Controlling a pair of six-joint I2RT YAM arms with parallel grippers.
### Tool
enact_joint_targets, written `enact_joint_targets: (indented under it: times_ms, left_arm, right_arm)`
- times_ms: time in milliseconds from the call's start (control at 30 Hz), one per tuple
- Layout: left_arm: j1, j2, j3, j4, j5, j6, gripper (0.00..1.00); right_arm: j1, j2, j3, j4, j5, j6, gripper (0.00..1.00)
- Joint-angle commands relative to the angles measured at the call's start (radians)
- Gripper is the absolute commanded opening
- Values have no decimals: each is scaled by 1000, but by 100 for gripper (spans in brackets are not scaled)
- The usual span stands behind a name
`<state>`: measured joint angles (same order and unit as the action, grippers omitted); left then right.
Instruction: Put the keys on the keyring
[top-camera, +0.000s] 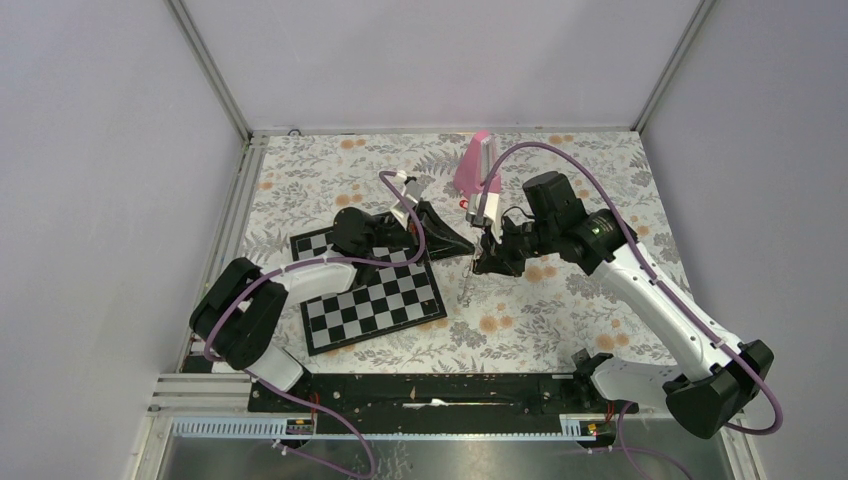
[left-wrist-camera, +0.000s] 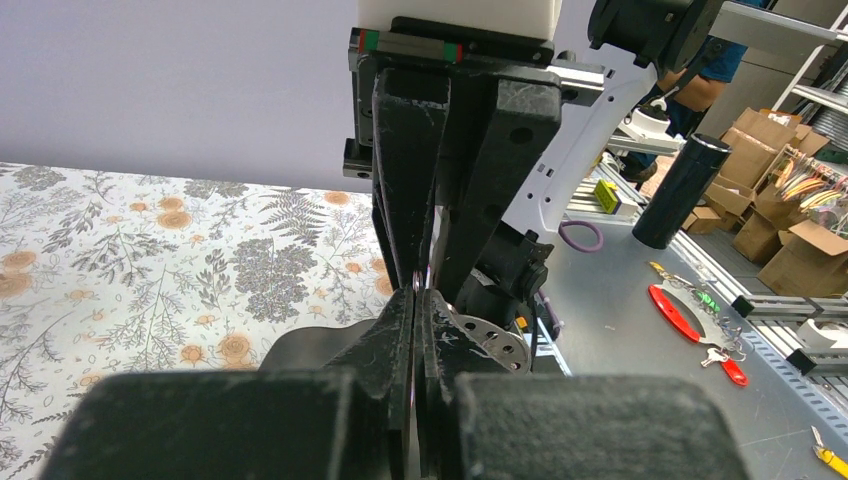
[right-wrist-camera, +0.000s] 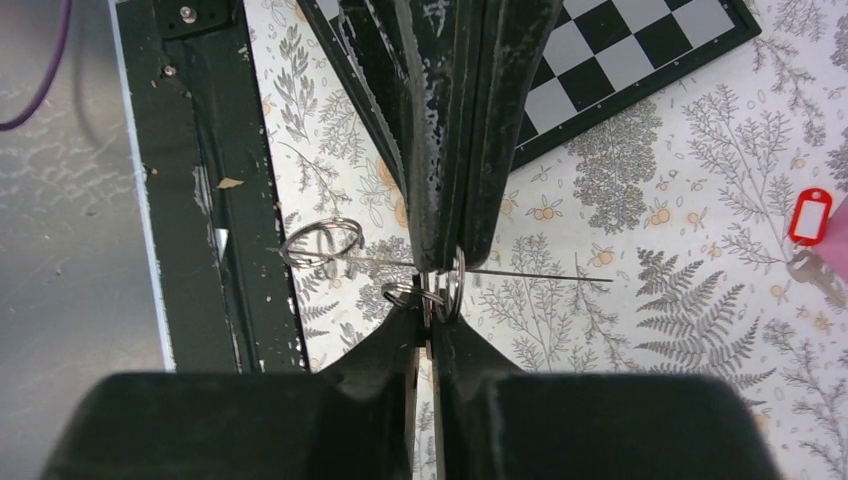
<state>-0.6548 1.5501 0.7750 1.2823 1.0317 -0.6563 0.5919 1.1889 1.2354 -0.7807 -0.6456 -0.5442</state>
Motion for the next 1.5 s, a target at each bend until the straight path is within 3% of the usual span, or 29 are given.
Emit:
enact_joint_targets:
  times_ms: [0, 133, 433, 667, 967, 1467]
  left_arm:
    - [1, -40, 0, 93, -22, -45, 0]
    - [-2, -35, 1, 101, -28, -68, 0]
    - [-24, -31, -3, 111, -28, -75, 0]
    - [-24, -34, -9, 117, -21, -75, 0]
    - [-9, -44, -11, 133, -9, -76, 0]
    - [-11, -38, -11, 125, -19, -82, 0]
  right_arm:
    - [-11, -33, -18, 51, -14, -6, 5]
    - [-11, -36, -33, 62, -37, -8, 0]
    - [-11, -8, -42, 89, -110, 0, 2]
    - [-11, -21, -66, 112, -104, 3, 8]
    - [-64, -134, -74, 112, -57, 4, 37]
    - [-85, -112, -16, 139, -166, 18, 37]
